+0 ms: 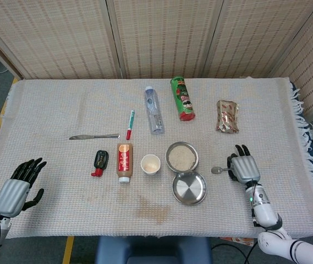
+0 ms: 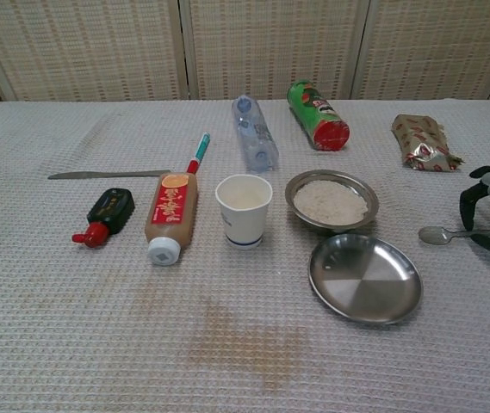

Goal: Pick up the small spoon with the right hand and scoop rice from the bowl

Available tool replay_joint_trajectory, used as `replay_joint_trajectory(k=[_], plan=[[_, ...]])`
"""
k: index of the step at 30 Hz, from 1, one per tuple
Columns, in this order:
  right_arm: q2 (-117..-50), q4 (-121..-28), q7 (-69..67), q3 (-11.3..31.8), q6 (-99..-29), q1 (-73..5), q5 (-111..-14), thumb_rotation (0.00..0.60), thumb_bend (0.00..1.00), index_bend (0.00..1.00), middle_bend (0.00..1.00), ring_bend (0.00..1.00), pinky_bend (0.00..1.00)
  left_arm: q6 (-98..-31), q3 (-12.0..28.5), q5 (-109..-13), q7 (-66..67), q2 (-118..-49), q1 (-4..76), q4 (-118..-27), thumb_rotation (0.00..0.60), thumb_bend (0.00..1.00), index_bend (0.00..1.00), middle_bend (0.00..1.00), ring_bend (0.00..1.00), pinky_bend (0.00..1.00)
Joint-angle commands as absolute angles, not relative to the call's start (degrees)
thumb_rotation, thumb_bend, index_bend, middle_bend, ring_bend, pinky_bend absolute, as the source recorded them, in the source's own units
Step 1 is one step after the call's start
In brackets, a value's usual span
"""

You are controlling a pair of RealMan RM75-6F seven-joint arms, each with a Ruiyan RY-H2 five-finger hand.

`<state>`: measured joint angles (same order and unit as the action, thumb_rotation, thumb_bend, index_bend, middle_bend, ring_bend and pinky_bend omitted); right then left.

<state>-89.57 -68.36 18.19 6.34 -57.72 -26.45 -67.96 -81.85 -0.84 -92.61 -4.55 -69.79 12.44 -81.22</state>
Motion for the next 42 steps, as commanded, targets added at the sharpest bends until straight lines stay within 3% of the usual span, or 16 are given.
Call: replay_joint_trajectory(k=[1,17,42], plan=[[-89.7,-68.6,20.2,5.9,-60.6,-26.1,-69.8,0.6,0.35,0.7,0.39,0.03,0.0,-81.8,-0.8,-92.6,-4.5,-69.8,12.4,-81.3,0.6,0.45,0.0,0.0,0.0,0.11],[-92.1,-65.4,18.8,5.3,-62.9,-25.4,-72.6,0.6,0.38,0.88,0.54,0.11,0.01,-81.7,-1.0,-92.7,-4.2,-69.7,12.4,-81.5,0.6,0.45,0.0,0.0,0.0,0.11],[-91.0,-65.8,14.4,6.6,-63.3,-24.8,-73.6,0.6,0.38,0.93,0.57,0.13,0.04,-81.6,-1.1,-92.7,-3.9,-69.7,12.4,-81.7,0.6,0.45,0.0,0.0,0.0,0.11]])
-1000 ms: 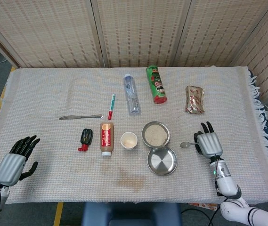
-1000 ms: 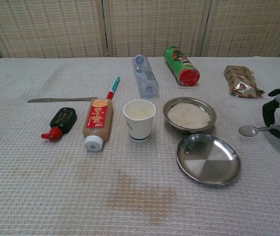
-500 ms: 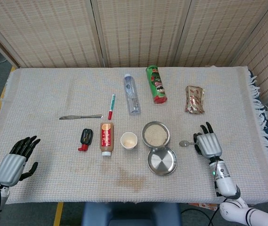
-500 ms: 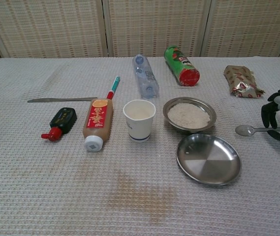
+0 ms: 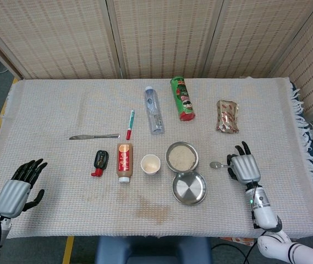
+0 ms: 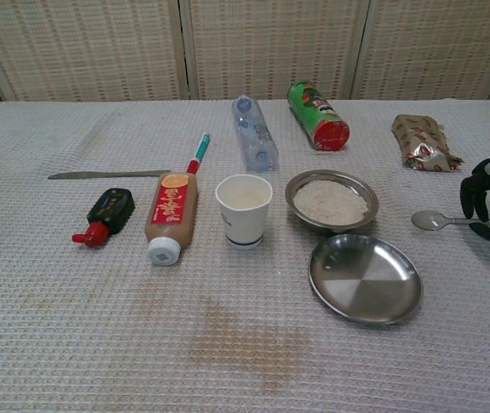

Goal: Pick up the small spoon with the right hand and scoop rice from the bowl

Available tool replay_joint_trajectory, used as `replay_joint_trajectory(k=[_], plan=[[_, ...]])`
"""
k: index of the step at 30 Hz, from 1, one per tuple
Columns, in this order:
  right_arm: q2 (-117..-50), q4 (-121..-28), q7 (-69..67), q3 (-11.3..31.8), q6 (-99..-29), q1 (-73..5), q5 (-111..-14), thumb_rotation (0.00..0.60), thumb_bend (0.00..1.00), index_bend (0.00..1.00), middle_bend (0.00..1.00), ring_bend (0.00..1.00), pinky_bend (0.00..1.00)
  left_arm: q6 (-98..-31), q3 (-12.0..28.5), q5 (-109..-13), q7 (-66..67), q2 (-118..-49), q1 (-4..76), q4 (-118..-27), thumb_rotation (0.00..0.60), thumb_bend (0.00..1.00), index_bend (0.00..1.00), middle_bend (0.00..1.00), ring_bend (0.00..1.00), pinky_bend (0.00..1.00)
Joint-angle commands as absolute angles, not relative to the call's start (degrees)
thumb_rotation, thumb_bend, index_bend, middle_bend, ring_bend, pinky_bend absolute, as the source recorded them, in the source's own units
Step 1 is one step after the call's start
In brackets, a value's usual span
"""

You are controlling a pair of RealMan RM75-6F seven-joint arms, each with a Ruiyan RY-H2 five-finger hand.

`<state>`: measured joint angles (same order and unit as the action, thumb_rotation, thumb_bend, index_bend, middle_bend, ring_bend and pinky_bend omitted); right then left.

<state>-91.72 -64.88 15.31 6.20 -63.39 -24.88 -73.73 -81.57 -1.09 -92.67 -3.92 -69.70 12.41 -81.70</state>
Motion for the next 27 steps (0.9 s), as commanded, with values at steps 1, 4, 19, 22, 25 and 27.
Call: replay_joint_trajectory(k=[1,4,19,22,25,27], plan=[[-90.5,-66.3,14.0,6.7,-63.1,-24.9,-73.6,0.6,0.38,0.93,0.57,0.13,0.04,-81.6,-1.1,-92.7,-3.9,-69.7,12.4,-81.7,0.6,0.45,0.0,0.0,0.0,0.11],[-88.7,-68.3,13.6,7.2,-63.3,-25.2,-74.0,0.6,0.38,0.92,0.57,0.13,0.04,-81.5,-1.1,-92.7,-4.0,-69.7,12.4,-81.7,0.6,0.45,0.0,0.0,0.0,0.11],[-83.2,-80.8,35.7,12.0,-60.2,-34.3,-72.6,0.6,0.38,0.92,0.57,0.13,0.04,-81.3,-1.2,-92.7,-3.2,-70.0,12.6,-81.8,0.6,0.45,0.0,0.0,0.0,0.11],[-83.7,-81.1,38.9,12.6,-59.5,-35.9,-71.8,0.6,0.38,0.92,0.57,0.13,0.04,-81.2,-1.2,-92.7,-3.3,-70.0,12.5,-81.9,0.6,0.45,0.0,0.0,0.0,0.11],[-85.3,-80.9,44.2,13.0,-57.7,-38.9,-70.5,0.6,0.38,0.92,0.57,0.13,0.04,-81.3,-1.1,-92.5,-3.4,-69.9,12.5,-81.8,0.6,0.45,0.0,0.0,0.0,0.11],[-86.8,-80.2,48.1,13.2,-57.0,-40.5,-68.8,0.6,0.38,0.92,0.57,0.13,0.04,-81.3,-1.0,-92.3,-2.9,-70.1,12.5,-81.6,0.6,0.45,0.0,0.0,0.0,0.11]])
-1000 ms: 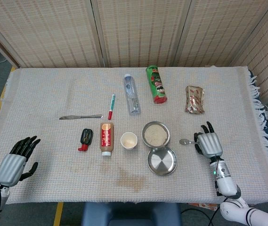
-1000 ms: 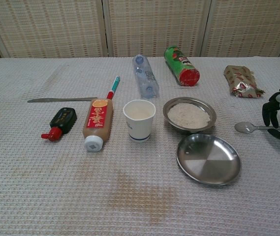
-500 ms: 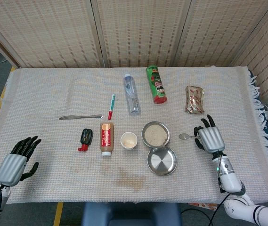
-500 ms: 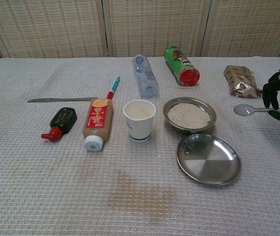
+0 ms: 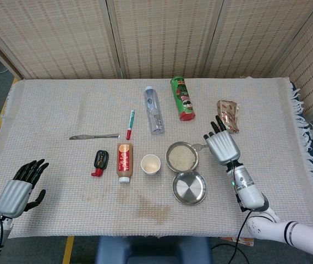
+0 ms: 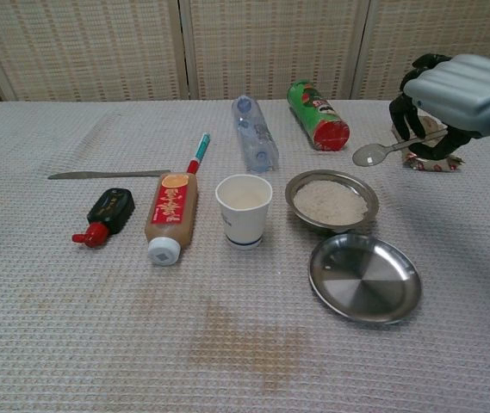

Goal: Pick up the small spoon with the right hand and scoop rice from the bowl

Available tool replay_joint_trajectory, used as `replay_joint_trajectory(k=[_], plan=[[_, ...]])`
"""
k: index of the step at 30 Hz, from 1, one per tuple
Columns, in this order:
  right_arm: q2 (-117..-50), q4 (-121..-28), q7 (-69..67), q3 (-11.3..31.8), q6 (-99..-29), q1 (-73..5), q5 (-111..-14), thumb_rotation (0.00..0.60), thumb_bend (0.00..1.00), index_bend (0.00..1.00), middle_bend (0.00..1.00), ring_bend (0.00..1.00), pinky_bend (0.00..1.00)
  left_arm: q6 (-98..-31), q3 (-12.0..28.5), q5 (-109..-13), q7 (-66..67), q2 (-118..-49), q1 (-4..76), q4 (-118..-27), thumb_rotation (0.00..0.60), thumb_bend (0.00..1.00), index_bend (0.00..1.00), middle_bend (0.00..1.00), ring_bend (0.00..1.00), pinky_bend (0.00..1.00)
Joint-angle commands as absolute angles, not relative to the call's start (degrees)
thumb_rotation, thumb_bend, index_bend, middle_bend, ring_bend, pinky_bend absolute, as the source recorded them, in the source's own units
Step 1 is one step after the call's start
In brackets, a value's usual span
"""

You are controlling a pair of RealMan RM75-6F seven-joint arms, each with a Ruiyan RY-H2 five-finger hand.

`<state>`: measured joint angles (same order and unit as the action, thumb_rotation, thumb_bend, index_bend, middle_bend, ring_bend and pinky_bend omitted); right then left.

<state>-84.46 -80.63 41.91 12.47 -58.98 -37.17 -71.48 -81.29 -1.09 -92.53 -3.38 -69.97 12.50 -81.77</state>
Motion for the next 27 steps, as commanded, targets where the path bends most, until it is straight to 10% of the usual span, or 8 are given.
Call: replay_joint_trajectory(k=[1,27], plan=[[-87.5,-79.8,50.1,12.9,-56.8,-41.3,-68.4,0.6,0.38,0.92,0.57,0.13,0.04,-81.4,-0.9,-92.3,-2.6,-70.2,12.4,-81.6,0.6,0.45,0.0,0.0,0.0,0.11],[-93.8,-76.1,71.1,6.3,-55.6,-48.5,-61.4,0.6,0.38,0.92,0.57,0.13,0.04,-81.1,-1.0,-92.3,-3.4,-69.9,12.5,-81.6,0.6,0.45,0.0,0.0,0.0,0.11]])
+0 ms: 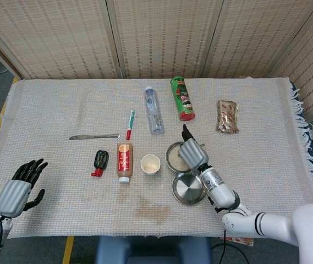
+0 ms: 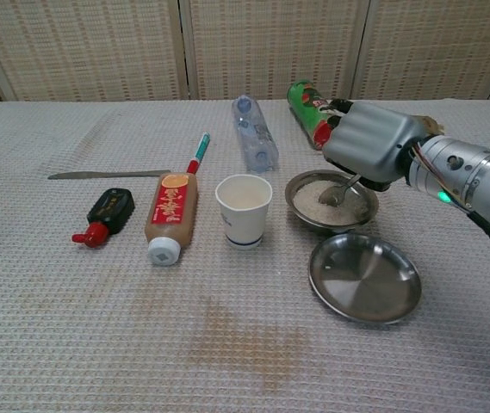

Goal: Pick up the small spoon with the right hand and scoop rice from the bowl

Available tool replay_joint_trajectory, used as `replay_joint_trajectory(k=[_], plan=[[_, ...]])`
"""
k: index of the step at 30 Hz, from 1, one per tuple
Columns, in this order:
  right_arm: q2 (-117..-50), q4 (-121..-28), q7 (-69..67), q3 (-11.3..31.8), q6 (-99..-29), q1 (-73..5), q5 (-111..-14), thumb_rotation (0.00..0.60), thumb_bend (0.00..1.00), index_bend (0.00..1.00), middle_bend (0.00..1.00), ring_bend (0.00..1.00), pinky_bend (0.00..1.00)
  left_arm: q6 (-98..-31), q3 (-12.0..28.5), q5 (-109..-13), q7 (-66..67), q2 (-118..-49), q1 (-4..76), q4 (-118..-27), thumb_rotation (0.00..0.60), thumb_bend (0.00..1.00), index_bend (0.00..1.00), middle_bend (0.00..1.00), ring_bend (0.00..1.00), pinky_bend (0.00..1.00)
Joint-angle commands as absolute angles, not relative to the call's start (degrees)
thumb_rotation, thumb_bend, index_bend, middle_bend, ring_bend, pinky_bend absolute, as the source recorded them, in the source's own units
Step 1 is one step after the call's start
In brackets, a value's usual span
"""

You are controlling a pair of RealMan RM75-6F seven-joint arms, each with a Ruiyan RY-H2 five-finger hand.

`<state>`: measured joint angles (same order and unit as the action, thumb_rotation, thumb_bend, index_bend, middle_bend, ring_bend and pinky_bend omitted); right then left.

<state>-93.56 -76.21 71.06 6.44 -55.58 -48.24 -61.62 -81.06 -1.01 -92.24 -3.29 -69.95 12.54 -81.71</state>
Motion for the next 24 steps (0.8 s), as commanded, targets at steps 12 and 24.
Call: replay_joint_trajectory(k=[12,24], plan=[[-93.8,-77.7,62.1,8.1,-53.9,-47.7,-55.0,0.6,0.38,0.93,0.57,0.14,0.04,-80.9,-1.1,-92.3,-3.8,-69.9,12.6,-81.4,0.6,0.45,0.0,0.0,0.0,0.11],[-91.6,-78.6,52.8,8.1,-53.6,-46.5,-53.2,0.6,0.38,0.93,0.57,0.14,0.04,-80.8,-1.0,-92.2,-3.4,-69.9,12.6,-81.6,0.6,0.45,0.0,0.0,0.0,0.11]])
